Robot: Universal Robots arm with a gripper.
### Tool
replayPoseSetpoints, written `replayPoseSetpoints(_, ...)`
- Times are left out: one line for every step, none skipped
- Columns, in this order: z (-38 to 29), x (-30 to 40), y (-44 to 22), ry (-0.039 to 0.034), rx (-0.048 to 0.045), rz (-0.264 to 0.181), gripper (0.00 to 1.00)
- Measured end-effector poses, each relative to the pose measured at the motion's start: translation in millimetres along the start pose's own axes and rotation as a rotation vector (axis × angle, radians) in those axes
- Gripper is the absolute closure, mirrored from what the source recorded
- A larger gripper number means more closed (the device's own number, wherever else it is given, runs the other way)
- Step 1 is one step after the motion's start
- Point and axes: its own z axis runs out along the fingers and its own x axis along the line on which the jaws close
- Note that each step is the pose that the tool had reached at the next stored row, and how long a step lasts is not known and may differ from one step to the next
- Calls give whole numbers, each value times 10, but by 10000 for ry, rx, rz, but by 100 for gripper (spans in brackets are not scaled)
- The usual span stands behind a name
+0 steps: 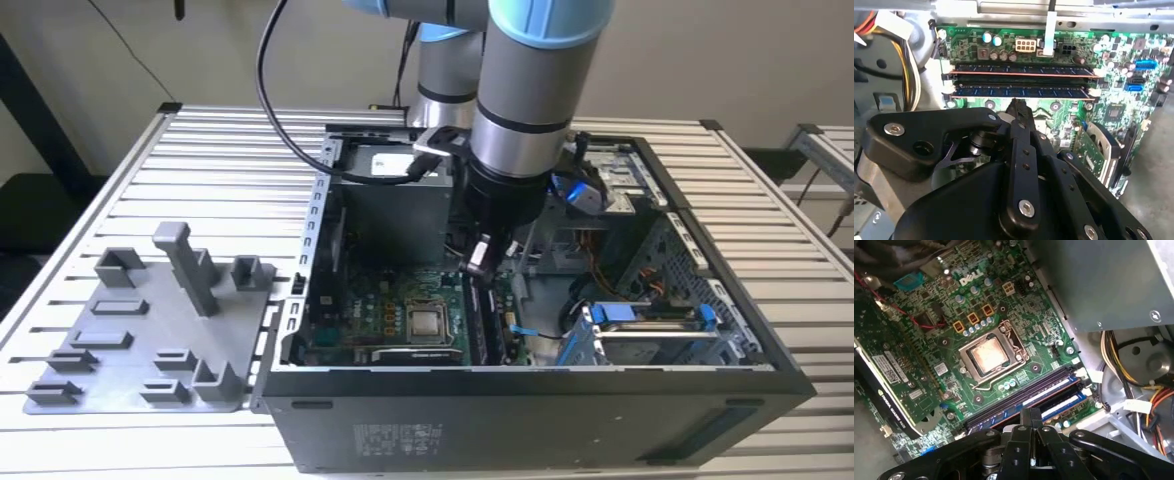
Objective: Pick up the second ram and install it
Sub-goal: 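Press down the second ram until it locks into place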
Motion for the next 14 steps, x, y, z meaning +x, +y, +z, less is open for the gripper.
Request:
replayPoseSetpoints(4, 0, 1, -5, -3, -147, 89)
replayPoseSetpoints(7, 1, 2, -8, -5, -293, 89)
replayPoseSetpoints(10, 2, 4, -11, -6, -435, 89)
replayPoseSetpoints(13, 2, 5, -13, -7, -576, 89)
replayPoseSetpoints(16, 3, 5, -15, -8, -729, 89)
replayPoseSetpoints(19, 3, 6, -17, -9, -874, 89)
replayPoseSetpoints(23, 4, 8, -21, -11, -1024, 89)
replayPoseSetpoints(28, 5, 9, -27, -13, -1156, 89)
replayPoseSetpoints(32, 6, 11, -29, -15, -1290, 89)
replayPoseSetpoints(36, 7, 13, -32, -17, -1422, 89)
replayPoseSetpoints(42, 7, 14, -36, -19, -1565, 89)
replayPoseSetpoints(47, 8, 15, -39, -20, -1705, 89)
replayPoseSetpoints(53, 8, 15, -40, -21, -1833, 89)
replayPoseSetpoints(59, 9, 16, -41, -22, -1979, 89)
